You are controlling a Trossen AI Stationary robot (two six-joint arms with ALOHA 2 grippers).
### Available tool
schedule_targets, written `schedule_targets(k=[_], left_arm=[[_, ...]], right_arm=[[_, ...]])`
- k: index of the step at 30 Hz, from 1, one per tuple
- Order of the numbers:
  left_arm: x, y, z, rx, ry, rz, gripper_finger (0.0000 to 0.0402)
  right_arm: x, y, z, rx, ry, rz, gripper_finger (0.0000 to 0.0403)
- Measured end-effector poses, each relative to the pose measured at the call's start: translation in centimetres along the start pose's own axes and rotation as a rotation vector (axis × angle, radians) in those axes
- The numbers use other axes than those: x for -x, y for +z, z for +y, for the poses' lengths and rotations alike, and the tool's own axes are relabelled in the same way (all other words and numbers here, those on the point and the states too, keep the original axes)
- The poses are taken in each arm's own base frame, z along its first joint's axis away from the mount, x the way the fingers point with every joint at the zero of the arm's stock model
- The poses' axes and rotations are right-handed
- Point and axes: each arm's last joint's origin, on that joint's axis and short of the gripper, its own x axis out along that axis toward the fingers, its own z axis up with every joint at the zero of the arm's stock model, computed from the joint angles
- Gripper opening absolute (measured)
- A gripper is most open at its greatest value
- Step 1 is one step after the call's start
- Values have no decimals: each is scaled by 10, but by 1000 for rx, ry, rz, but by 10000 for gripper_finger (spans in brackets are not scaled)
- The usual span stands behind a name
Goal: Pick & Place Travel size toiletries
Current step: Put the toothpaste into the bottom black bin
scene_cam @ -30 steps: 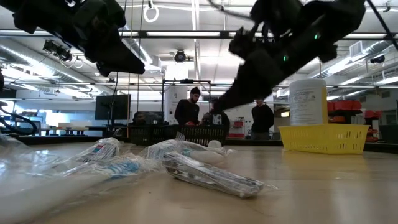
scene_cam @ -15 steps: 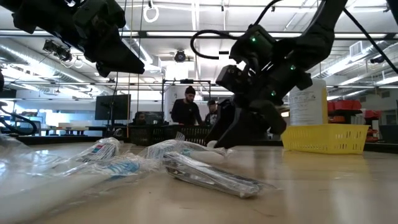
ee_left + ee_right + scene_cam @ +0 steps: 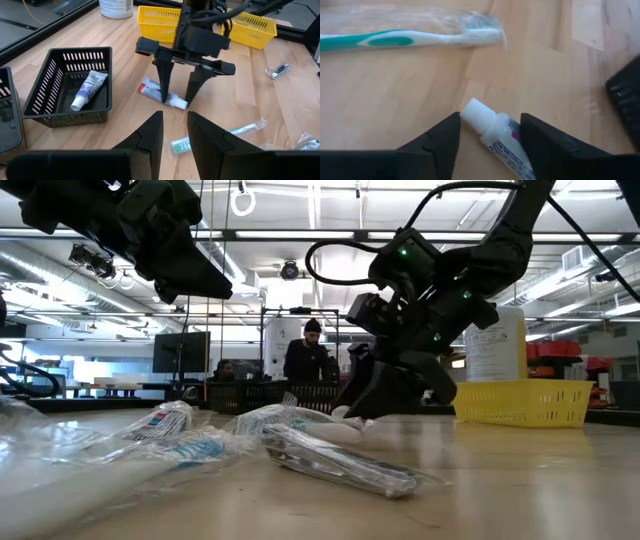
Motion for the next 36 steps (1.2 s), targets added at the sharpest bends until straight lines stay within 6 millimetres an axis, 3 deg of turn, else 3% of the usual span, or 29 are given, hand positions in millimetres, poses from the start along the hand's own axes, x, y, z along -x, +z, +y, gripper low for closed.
schedule_targets(k=[11,17,23,30,33,36], left_arm=[[0,0,0,-9,0,1,95],[0,0,0,-7,0,1,95],[0,0,0,-6,-3,2,95],[0,0,0,-6,-3,1,95],[0,0,0,-6,-3,1,95],[0,0,0,-6,-3,1,95]], right_arm=[[0,6,-5,-110,-96,-58,117],[1,15,-9,-214,-153,-163,105],[8,32,-17,-271,-337,-314,105],[17,63,-58,-237,-589,-318,111],[18,58,-82,-292,-559,-247,112],[18,40,-99,-437,-499,-182,112]])
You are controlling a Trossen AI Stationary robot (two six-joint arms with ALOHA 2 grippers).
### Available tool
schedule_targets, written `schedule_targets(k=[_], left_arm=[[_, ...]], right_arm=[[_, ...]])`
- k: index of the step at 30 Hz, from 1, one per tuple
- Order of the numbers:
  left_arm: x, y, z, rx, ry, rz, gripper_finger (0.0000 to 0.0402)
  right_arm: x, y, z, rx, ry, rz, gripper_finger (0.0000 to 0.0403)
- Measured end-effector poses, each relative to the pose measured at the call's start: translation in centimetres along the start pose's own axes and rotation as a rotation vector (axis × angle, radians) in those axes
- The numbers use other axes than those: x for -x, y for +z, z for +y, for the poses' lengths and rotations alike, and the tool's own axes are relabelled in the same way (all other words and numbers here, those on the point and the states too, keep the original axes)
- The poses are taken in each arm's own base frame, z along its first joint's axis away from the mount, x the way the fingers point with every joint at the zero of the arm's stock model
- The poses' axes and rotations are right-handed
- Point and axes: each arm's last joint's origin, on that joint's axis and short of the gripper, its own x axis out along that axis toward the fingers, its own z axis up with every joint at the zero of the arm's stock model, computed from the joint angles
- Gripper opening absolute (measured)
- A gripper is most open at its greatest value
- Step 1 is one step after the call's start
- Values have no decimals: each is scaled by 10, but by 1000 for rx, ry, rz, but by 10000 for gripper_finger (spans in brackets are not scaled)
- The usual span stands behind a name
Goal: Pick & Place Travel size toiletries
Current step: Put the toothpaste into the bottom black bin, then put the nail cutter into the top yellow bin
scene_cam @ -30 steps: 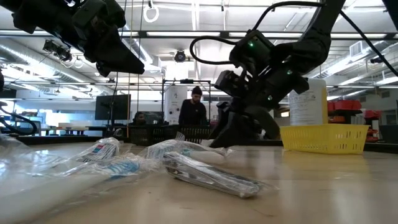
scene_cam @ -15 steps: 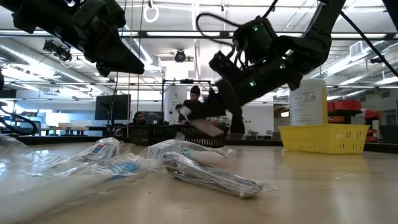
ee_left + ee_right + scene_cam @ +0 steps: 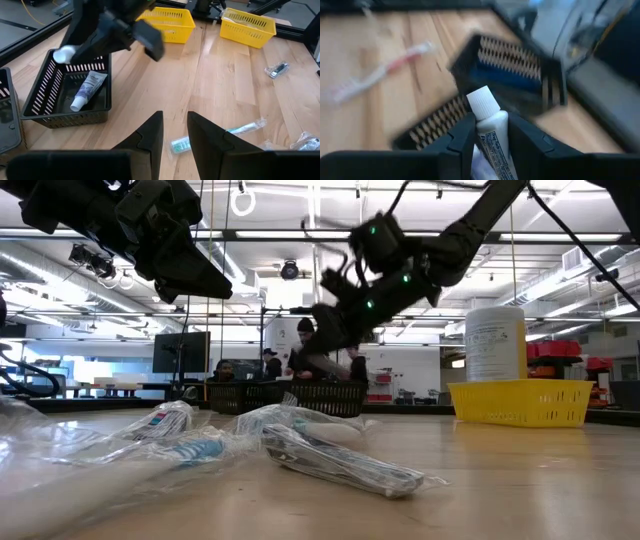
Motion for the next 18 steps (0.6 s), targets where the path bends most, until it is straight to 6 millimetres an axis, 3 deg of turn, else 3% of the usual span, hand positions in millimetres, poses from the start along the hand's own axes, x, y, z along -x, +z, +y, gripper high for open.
schedule_targets(k=[5,13,18], left_arm=[[0,0,0,0,0,0,95],[0,0,0,-4,-4,2,95],[0,0,0,-11,-8,3,95]], right_arm=[[-8,-12,-17,-35,52,64,119],[-23,-32,-12,-26,75,98,161],[-23,-30,-13,-26,73,87,198]])
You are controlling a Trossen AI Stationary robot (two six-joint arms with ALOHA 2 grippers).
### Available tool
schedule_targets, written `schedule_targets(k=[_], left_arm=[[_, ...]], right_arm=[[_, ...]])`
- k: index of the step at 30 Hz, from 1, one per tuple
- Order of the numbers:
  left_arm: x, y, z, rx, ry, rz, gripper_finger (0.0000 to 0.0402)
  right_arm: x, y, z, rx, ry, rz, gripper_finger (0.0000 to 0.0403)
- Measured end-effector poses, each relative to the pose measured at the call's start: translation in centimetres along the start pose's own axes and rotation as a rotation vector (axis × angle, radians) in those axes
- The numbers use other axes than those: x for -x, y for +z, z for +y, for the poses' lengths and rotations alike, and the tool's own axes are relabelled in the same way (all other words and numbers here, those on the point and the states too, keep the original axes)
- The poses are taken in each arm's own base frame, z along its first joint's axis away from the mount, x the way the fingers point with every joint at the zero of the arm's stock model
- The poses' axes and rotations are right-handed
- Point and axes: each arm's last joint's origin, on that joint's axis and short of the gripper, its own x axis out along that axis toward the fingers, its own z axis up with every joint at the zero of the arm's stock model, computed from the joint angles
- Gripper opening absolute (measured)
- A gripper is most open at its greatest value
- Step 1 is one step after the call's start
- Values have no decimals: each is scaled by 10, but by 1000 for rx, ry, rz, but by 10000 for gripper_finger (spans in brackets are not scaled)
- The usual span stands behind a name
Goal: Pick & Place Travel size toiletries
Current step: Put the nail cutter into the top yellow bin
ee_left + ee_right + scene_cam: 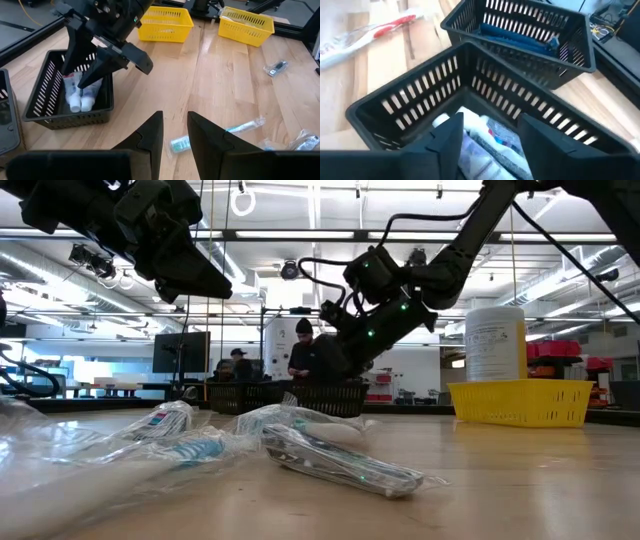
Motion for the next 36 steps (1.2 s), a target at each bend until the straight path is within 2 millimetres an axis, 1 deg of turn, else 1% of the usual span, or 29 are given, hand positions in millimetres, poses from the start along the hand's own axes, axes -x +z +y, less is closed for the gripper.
schedule_targets(k=[4,7,11,14,19,22,25,28,30,32,36], left_arm=[[0,0,0,2,0,0,95],[0,0,0,3,0,0,95],[0,0,0,3,11,-3,95],[0,0,1,7,36,-11,95],[0,0,1,26,47,-14,95],[0,0,1,40,45,-12,93],[1,-1,0,41,40,-8,88],[1,-1,-2,49,32,-7,83],[2,-1,-3,63,28,-7,80],[2,-2,-4,70,24,-9,78],[3,-2,-6,61,27,-13,75]], right_arm=[[6,8,2,25,4,-27,227],[16,19,10,52,22,-59,240],[36,33,33,76,103,-77,247],[50,39,59,44,187,-89,244],[62,28,110,39,315,-38,230],[72,16,137,48,341,26,224],[83,8,159,31,347,35,221],[92,-1,174,-10,330,50,221],[97,-5,181,-58,305,52,224],[100,-11,186,-92,275,60,229],[105,-12,192,-151,222,43,238]])
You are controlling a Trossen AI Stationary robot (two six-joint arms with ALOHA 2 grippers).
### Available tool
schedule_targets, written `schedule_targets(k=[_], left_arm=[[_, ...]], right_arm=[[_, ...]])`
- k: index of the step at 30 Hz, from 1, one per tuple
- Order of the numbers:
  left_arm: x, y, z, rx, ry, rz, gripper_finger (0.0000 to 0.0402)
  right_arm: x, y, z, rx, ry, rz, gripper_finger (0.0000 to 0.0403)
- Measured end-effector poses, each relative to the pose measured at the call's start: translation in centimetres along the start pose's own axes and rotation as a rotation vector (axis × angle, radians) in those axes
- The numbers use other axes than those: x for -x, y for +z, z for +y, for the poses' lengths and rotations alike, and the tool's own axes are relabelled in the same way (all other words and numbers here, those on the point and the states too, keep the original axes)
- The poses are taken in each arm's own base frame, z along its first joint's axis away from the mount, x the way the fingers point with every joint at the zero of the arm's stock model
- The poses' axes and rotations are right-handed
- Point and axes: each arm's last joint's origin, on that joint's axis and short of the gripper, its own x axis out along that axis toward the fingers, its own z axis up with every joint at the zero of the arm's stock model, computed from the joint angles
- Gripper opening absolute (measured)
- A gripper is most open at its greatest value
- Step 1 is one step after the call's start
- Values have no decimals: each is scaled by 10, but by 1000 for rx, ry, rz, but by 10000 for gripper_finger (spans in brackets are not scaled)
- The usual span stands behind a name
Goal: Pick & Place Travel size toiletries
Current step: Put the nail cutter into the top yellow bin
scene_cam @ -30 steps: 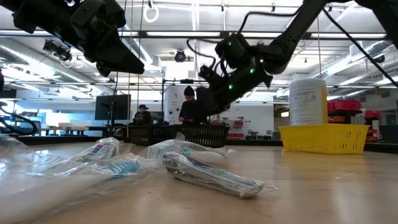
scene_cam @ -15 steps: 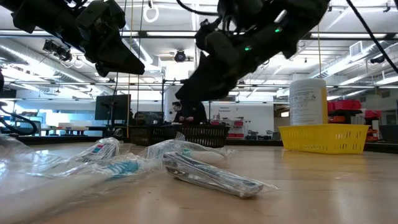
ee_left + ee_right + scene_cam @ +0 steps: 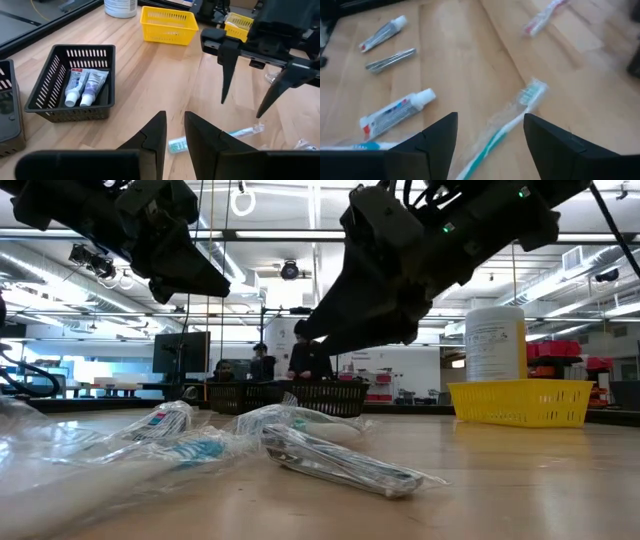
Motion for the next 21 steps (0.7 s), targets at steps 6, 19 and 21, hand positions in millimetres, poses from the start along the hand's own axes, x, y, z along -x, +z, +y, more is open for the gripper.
schedule_targets(k=[6,19,21], left_arm=[[1,-1,-3,-5,-2,-3,74],[4,-3,-7,-14,-25,0,71],[4,-3,-7,-14,-19,-2,71]], right_arm=[[1,0,1,-18,-22,-19,242],[0,1,0,-25,-23,-20,207],[0,1,0,-41,-22,-20,204]])
